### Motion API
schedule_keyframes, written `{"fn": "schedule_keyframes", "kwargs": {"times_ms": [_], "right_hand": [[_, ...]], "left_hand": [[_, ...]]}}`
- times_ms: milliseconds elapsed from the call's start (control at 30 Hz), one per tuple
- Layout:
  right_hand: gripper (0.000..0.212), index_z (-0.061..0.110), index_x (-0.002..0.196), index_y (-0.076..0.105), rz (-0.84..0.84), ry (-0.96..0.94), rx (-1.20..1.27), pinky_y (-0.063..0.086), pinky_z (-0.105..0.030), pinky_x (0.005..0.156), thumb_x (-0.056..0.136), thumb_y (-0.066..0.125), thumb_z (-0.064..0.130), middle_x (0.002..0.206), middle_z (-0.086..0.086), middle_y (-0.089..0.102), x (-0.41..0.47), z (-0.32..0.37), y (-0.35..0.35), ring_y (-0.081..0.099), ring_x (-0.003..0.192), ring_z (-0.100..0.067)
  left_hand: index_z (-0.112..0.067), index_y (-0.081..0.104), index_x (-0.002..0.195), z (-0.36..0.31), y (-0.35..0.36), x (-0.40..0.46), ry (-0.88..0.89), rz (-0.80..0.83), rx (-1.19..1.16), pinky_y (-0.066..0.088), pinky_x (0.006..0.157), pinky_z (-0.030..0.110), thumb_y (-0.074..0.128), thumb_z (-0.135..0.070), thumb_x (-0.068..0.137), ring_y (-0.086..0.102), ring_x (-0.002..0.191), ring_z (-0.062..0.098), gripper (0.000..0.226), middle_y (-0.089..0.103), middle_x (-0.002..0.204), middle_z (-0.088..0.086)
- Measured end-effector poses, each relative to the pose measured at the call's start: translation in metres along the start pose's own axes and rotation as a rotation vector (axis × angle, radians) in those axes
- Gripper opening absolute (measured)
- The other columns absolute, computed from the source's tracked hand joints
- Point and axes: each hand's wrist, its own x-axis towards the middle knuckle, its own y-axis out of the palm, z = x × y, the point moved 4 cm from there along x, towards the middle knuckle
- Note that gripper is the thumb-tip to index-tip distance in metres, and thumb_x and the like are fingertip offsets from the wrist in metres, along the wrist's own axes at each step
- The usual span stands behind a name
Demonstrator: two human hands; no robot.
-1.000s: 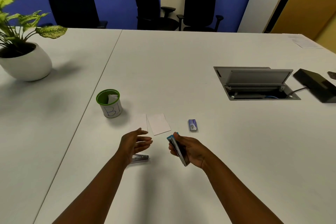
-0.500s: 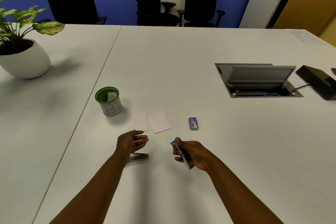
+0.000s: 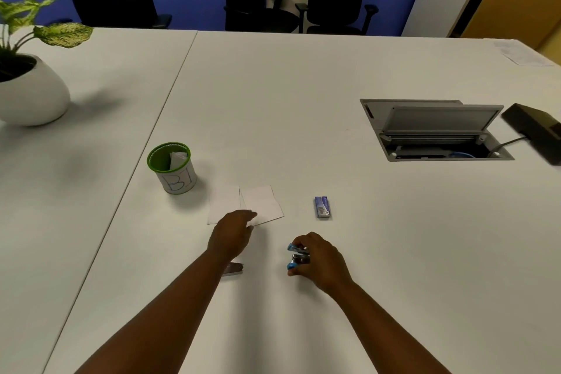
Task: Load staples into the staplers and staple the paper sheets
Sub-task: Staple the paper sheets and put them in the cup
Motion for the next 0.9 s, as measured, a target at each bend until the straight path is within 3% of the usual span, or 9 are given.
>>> {"fn": "schedule_keyframes", "kwargs": {"times_ms": [200, 300, 400, 600, 700, 733, 800, 833, 900], "right_hand": [[0.054, 0.021, 0.122, 0.052, 0.06, -0.112, -0.214, 0.038, -0.024, 0.093, 0.074, 0.073, 0.033, 0.121, 0.002, 0.055, 0.011, -0.004, 0.014, 0.051, 0.109, -0.015], [0.055, 0.02, 0.124, 0.05, 0.07, -0.111, -0.214, 0.037, -0.024, 0.095, 0.075, 0.072, 0.032, 0.123, 0.001, 0.054, 0.013, -0.008, 0.019, 0.049, 0.11, -0.016], [0.055, 0.019, 0.126, 0.049, 0.074, -0.094, -0.179, 0.037, -0.024, 0.094, 0.076, 0.071, 0.031, 0.123, 0.0, 0.053, 0.015, -0.012, 0.021, 0.048, 0.112, -0.016], [0.068, 0.021, 0.133, 0.043, 0.095, -0.06, -0.124, 0.036, -0.024, 0.101, 0.074, 0.073, 0.035, 0.129, 0.0, 0.048, 0.014, -0.015, 0.024, 0.043, 0.119, -0.015], [0.08, 0.025, 0.137, 0.038, 0.061, -0.085, -0.126, 0.032, -0.024, 0.104, 0.069, 0.073, 0.047, 0.131, 0.002, 0.046, 0.01, -0.014, 0.02, 0.041, 0.12, -0.015], [0.078, 0.026, 0.136, 0.04, 0.026, -0.101, -0.119, 0.03, -0.023, 0.104, 0.069, 0.072, 0.05, 0.13, 0.003, 0.046, 0.008, -0.014, 0.016, 0.04, 0.12, -0.015], [0.07, 0.027, 0.133, 0.044, -0.061, -0.127, -0.091, 0.029, -0.021, 0.103, 0.072, 0.069, 0.05, 0.129, 0.004, 0.047, 0.006, -0.011, 0.008, 0.04, 0.12, -0.013], [0.066, 0.027, 0.131, 0.047, -0.108, -0.131, -0.069, 0.029, -0.02, 0.102, 0.073, 0.069, 0.048, 0.128, 0.004, 0.048, 0.005, -0.011, 0.004, 0.041, 0.121, -0.013], [0.056, 0.026, 0.127, 0.051, -0.197, -0.122, -0.016, 0.032, -0.021, 0.101, 0.077, 0.068, 0.043, 0.127, 0.002, 0.05, 0.004, -0.008, -0.006, 0.042, 0.12, -0.012]], "left_hand": [[-0.014, 0.022, 0.146, 0.0, 0.024, 0.023, 0.051, 0.189, 0.225, 0.022, 0.114, 0.031, 0.043, -0.017, 0.096, 0.013, 0.145, 0.018, 0.054, 0.012, 0.158, 0.002], [-0.014, 0.021, 0.146, 0.004, 0.033, 0.027, 0.032, 0.225, 0.232, 0.024, 0.114, 0.032, 0.042, -0.02, 0.097, 0.019, 0.144, 0.02, 0.055, 0.013, 0.158, 0.002], [-0.014, 0.03, 0.143, 0.006, 0.034, 0.031, 0.045, 0.176, 0.298, 0.032, 0.108, 0.032, 0.038, -0.021, 0.098, 0.034, 0.138, 0.022, 0.046, 0.028, 0.154, 0.003], [-0.006, 0.054, 0.113, 0.0, 0.037, 0.027, 0.09, 0.134, 0.489, 0.05, 0.081, 0.032, 0.039, -0.012, 0.096, 0.065, 0.096, 0.028, 0.024, 0.067, 0.108, 0.012], [-0.005, 0.065, 0.076, -0.014, 0.029, 0.02, 0.192, 0.074, 0.595, 0.049, 0.049, 0.023, 0.074, -0.006, 0.067, 0.067, 0.054, 0.021, 0.013, 0.068, 0.063, 0.01], [-0.005, 0.064, 0.071, -0.016, 0.029, 0.02, 0.186, 0.097, 0.626, 0.047, 0.048, 0.023, 0.075, -0.005, 0.064, 0.066, 0.054, 0.021, 0.013, 0.067, 0.062, 0.01], [-0.005, 0.062, 0.084, -0.017, 0.029, 0.018, 0.141, 0.124, 0.572, 0.047, 0.062, 0.031, 0.055, -0.002, 0.081, 0.067, 0.076, 0.028, 0.009, 0.068, 0.086, 0.013], [-0.005, 0.062, 0.085, -0.017, 0.027, 0.017, 0.124, 0.049, 0.506, 0.046, 0.062, 0.034, 0.05, -0.001, 0.084, 0.066, 0.078, 0.031, 0.013, 0.067, 0.087, 0.014], [-0.003, 0.063, 0.071, -0.02, 0.01, 0.013, 0.064, -0.123, 0.313, 0.045, 0.052, 0.032, 0.058, 0.0, 0.08, 0.064, 0.06, 0.033, 0.01, 0.066, 0.07, 0.016]]}}
